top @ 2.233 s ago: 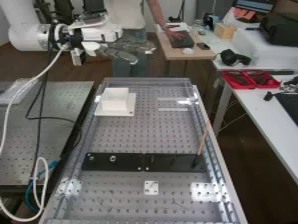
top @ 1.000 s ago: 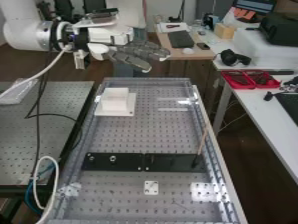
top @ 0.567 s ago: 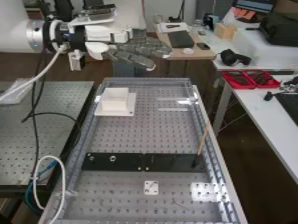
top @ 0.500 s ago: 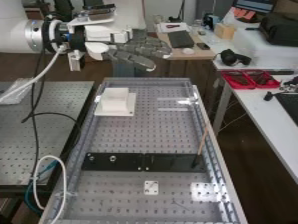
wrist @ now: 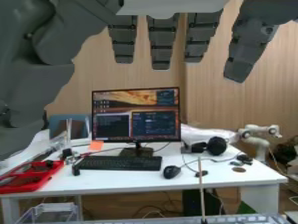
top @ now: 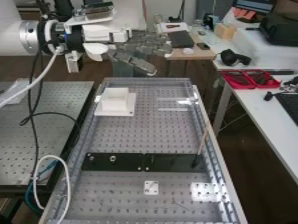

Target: Grab the bearing and place it in the white container

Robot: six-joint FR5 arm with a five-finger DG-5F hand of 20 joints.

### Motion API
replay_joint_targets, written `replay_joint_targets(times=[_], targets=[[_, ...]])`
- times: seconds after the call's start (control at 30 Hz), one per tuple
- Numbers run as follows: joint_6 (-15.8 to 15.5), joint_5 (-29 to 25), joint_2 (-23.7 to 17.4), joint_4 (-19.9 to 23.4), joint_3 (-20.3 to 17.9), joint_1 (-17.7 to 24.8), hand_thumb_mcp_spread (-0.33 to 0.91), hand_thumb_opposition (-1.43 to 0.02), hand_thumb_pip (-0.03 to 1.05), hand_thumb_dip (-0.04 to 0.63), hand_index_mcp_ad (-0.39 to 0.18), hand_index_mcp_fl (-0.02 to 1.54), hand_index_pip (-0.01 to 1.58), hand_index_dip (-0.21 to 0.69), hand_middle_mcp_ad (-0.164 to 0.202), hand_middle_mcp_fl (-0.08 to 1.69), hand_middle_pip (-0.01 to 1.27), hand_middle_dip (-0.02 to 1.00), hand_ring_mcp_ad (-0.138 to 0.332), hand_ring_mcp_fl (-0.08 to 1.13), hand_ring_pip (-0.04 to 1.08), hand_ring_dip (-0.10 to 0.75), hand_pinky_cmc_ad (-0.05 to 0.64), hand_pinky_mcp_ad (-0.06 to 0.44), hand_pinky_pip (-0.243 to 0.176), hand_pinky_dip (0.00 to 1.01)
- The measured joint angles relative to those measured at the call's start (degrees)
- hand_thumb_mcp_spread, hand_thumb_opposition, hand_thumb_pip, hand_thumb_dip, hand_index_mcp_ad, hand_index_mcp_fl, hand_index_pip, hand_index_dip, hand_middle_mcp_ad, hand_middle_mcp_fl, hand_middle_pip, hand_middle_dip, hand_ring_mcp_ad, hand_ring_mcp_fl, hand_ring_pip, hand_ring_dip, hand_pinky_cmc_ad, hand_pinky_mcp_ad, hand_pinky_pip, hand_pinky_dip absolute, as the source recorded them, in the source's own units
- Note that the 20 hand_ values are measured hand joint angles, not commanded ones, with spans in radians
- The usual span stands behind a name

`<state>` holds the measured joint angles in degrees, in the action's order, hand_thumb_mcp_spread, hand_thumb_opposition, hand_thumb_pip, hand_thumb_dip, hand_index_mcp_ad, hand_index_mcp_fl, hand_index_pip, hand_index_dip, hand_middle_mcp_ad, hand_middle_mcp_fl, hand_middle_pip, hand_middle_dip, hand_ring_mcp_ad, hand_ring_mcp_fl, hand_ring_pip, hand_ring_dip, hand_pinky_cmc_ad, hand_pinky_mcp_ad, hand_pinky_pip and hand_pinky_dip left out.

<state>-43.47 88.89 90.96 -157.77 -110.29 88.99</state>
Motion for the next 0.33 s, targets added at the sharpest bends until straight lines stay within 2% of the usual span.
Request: replay_joint_targets(times=[0.1,0.33], targets=[[0.2,0.3,-0.1,0.5,-0.2,-0.4,0.30,-0.67,0.27,0.051,-0.119,0.07,0.09,0.122,0.065,0.06,0.14,0.14,0.138,0.01,0.12,0.030,0.429,0.379,-0.010,0.15],[-0.1,0.5,-0.2,0.7,-0.3,-0.9,0.30,-0.66,0.27,0.051,-0.119,0.07,0.09,0.122,0.065,0.06,0.14,0.14,0.138,0.01,0.11,0.037,0.445,0.377,-0.010,0.16]])
